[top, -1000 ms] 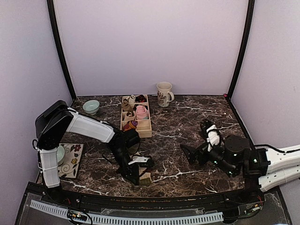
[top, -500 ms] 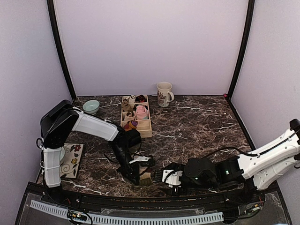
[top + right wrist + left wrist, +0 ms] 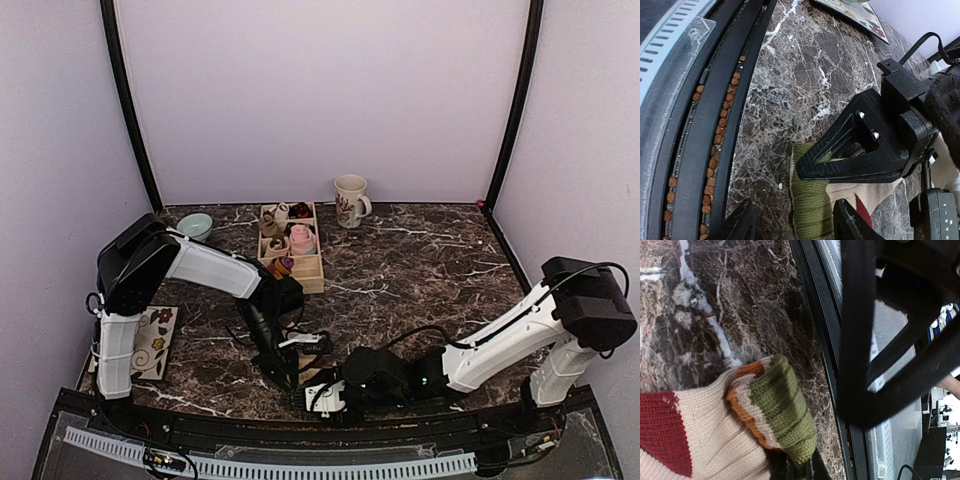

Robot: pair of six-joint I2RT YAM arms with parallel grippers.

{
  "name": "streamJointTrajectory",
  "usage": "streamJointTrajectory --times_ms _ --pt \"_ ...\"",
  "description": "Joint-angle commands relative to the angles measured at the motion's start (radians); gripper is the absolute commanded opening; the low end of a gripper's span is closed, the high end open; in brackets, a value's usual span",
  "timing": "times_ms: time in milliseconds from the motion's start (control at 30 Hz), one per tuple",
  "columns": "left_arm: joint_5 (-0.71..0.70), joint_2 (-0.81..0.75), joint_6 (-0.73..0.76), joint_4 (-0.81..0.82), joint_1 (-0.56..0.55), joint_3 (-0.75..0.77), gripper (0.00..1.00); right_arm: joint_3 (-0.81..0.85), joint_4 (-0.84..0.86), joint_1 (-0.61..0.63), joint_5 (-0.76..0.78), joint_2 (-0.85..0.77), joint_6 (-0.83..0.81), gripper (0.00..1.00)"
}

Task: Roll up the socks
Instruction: Pick up the sock from the center of the board.

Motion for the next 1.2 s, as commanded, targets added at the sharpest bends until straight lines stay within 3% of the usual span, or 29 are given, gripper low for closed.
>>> streamJointTrajectory --times_ms 0,567,733,800,933,1000,1167 --pt "-0.116 0.069 0.023 -0.044 -0.009 -0.016 0.0 0.033 0.134 -0.028 -0.061 0.048 -0.025 0.52" --pt "-0.127 0.079 0.023 -0.064 -0.003 0.022 0.0 -0.005 0.207 -0.088 -0.142 0.162 0.06 0.35" --pt "-0.136 0.079 0.023 -0.07 -0.001 0.032 0.01 -0.009 0.201 -0.089 -0.166 0.187 0.093 0.24" --pt "-0.146 0.078 0.012 -0.06 0.0 0.035 0.07 -0.007 0.201 -0.09 -0.162 0.199 0.109 0.18" --pt "-0.184 0.076 -0.04 -0.047 0.019 0.054 0.4 -0.008 0.194 -0.102 -0.172 0.236 0.16 0.06" --pt "-0.188 0.067 -0.061 -0.065 0.041 0.079 0.45 -0.021 0.194 -0.106 -0.189 0.256 0.197 0.01" --pt "-0.18 0.03 -0.068 -0.107 0.141 0.124 0.5 -0.08 0.207 -0.113 -0.186 0.255 0.297 0.0"
